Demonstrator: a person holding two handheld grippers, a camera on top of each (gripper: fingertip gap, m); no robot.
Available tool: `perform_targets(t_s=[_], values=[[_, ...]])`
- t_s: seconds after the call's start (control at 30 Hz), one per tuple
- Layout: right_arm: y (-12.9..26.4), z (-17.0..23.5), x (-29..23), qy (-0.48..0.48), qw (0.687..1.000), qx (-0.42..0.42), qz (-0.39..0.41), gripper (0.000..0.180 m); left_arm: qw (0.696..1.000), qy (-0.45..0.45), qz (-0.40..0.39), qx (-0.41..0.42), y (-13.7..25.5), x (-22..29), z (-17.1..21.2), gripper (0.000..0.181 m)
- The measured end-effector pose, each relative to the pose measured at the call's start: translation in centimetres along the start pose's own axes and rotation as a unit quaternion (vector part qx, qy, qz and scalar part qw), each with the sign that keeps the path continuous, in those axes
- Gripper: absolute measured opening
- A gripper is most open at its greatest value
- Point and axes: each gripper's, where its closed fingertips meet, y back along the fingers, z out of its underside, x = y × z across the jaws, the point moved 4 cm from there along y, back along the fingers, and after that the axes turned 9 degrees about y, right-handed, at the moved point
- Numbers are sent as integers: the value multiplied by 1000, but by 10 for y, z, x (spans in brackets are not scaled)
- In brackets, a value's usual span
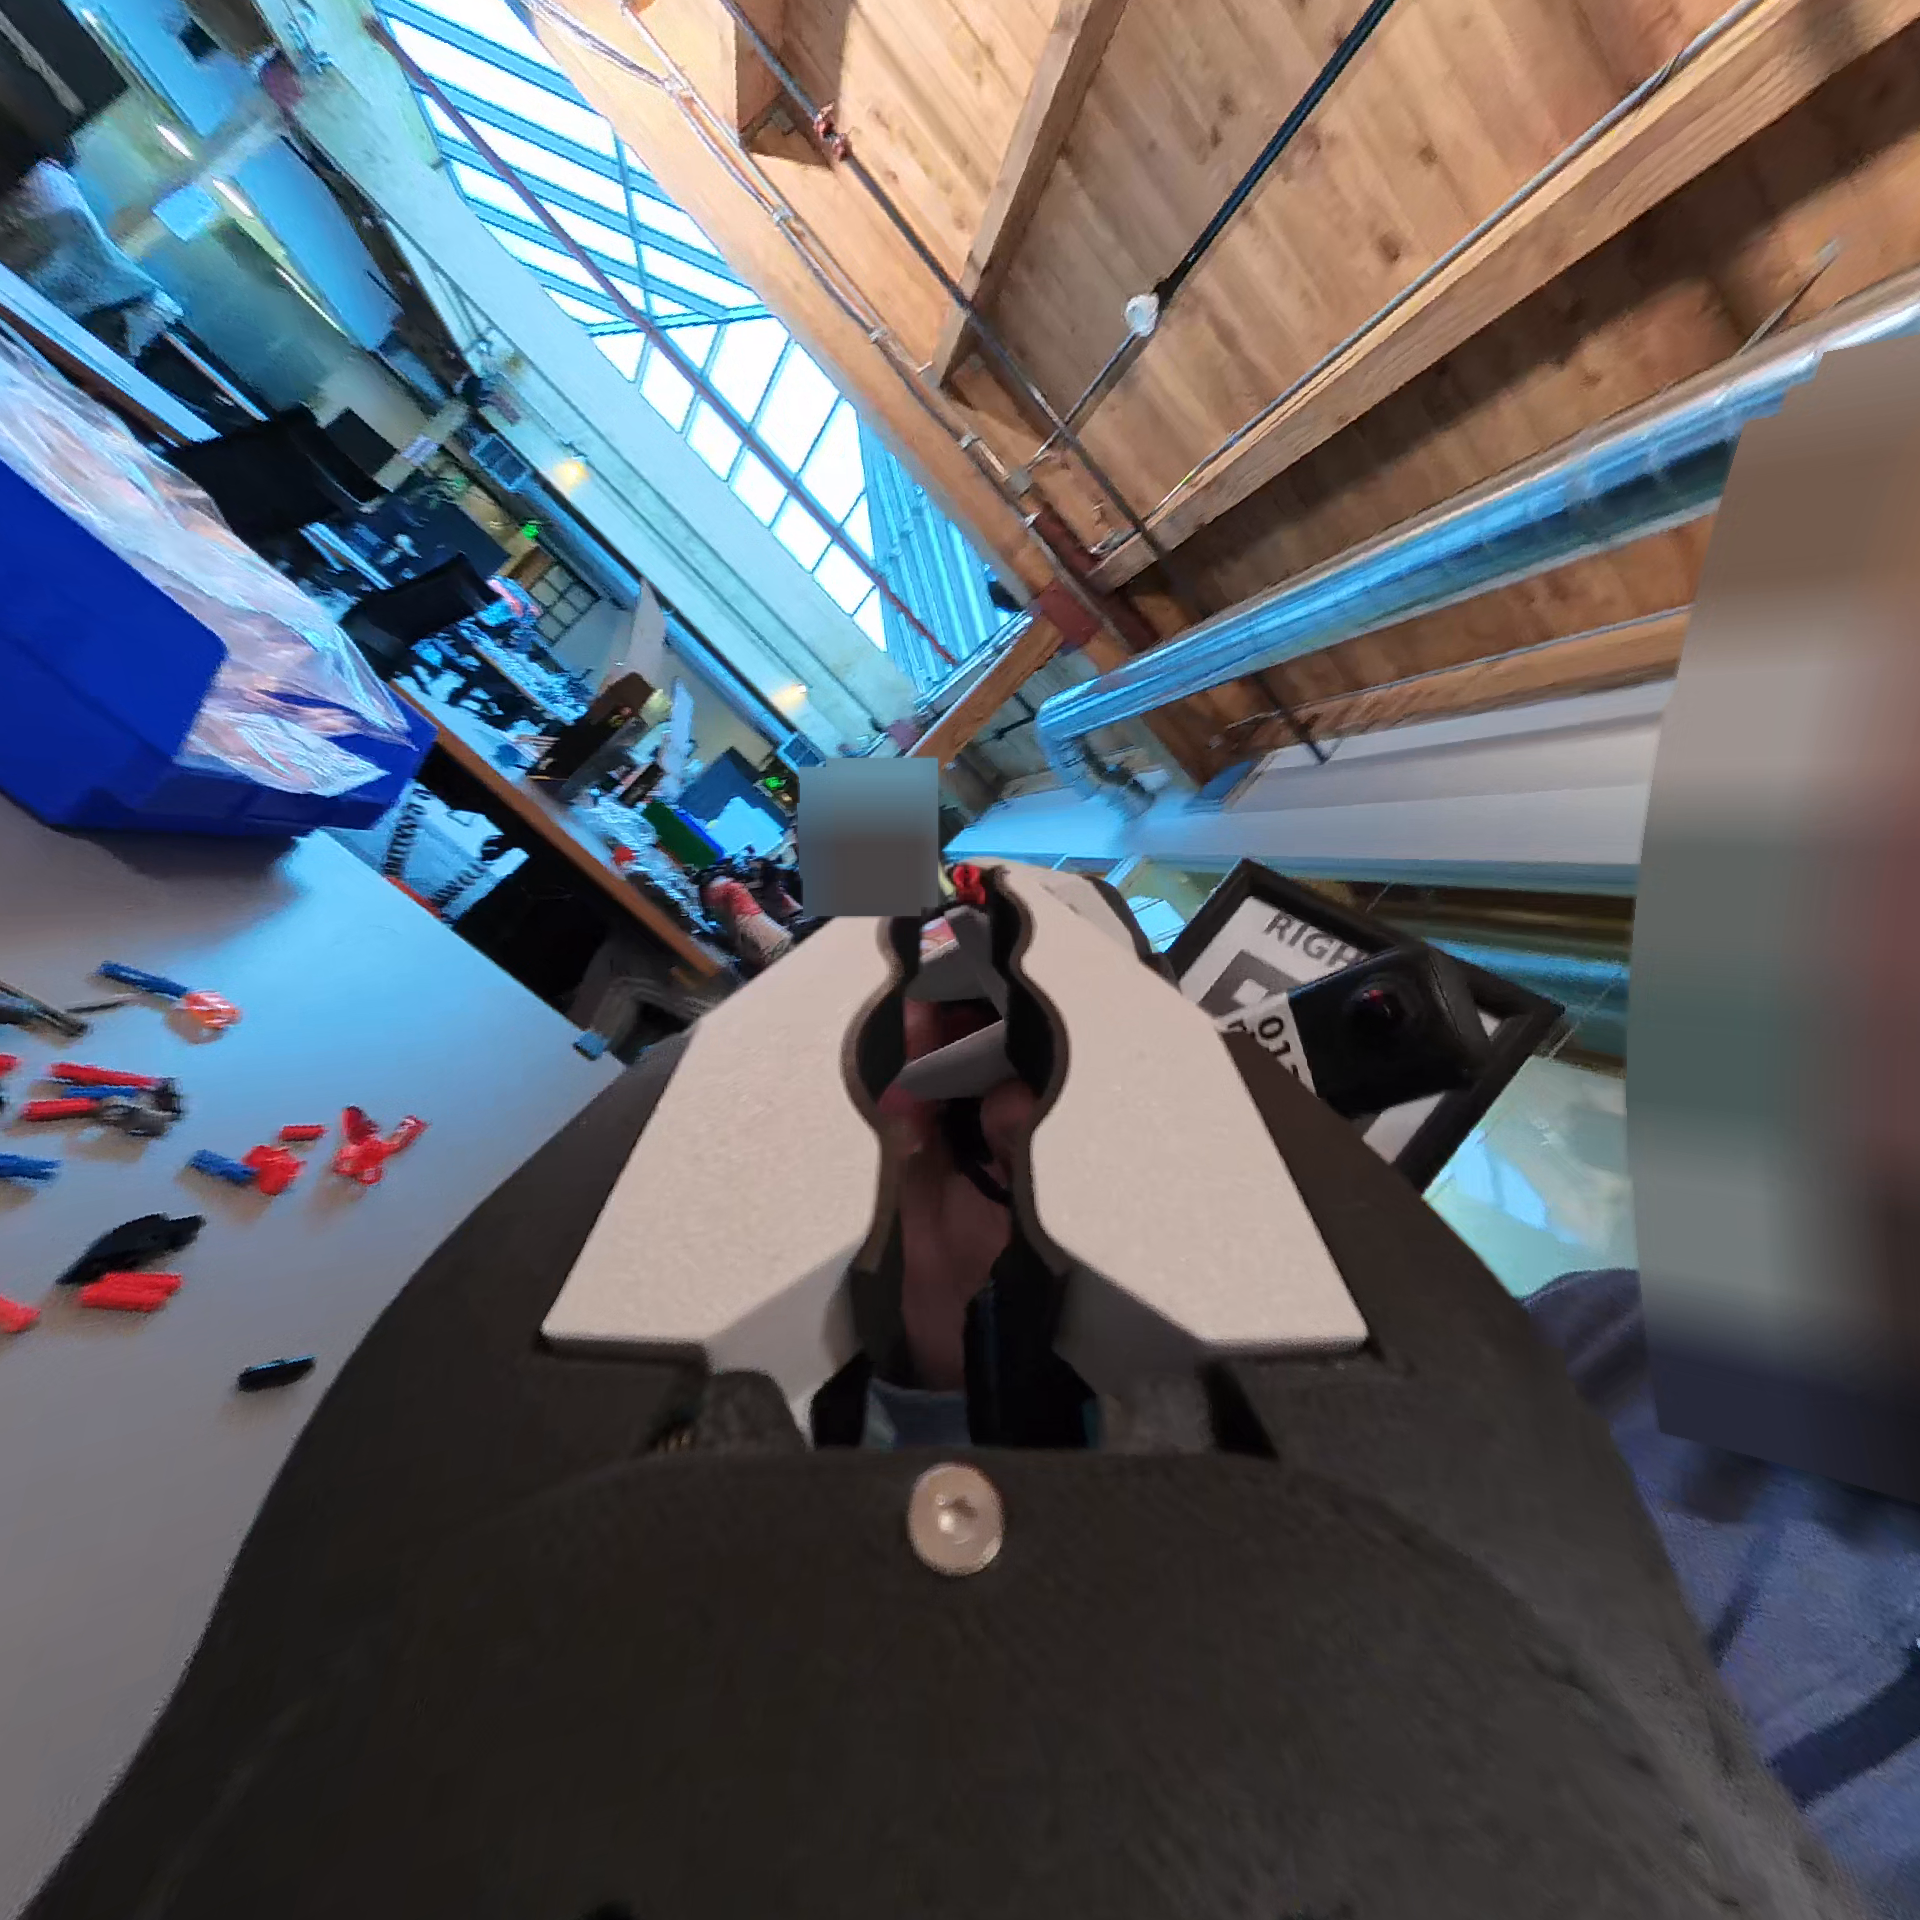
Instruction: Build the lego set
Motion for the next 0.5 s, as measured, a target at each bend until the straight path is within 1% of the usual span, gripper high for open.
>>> perform_targets(t_s=[0.07, 0.13, 0.2, 0.27, 0.37, 0.4, 0.47, 0.5], values=[[2, 1, 2, -9, 1000, 0, -8, 1, 999, -24, -24, -12, 6, 4, -3, 17], [0, 6, -1, -17, 999, -11, -37, 1, 993, -87, -78, -36, 20, 7, -7, 19], [-4, 14, -10, -34, 996, -23, -85, 1, 970, -169, -147, -91, 38, 8, -5, 20], [-11, 22, -23, -51, 988, -35, -143, 1, 920, -249, -242, -183, 61, -4, 7, 20], [-22, 37, -50, -69, 968, -66, -232, 2, 845, -303, -338, -282, 98, -24, 28, 18], [-26, 41, -59, -72, 961, -75, -256, 2, 828, -312, -358, -300, 107, -31, 33, 16], [-31, 49, -77, -77, 946, -88, -303, 2, 802, -329, -379, -324, 118, -40, 45, 17], [-33, 53, -86, -79, 936, -99, -328, 2, 780, -348, -394, -339, 123, -45, 50, 18]])
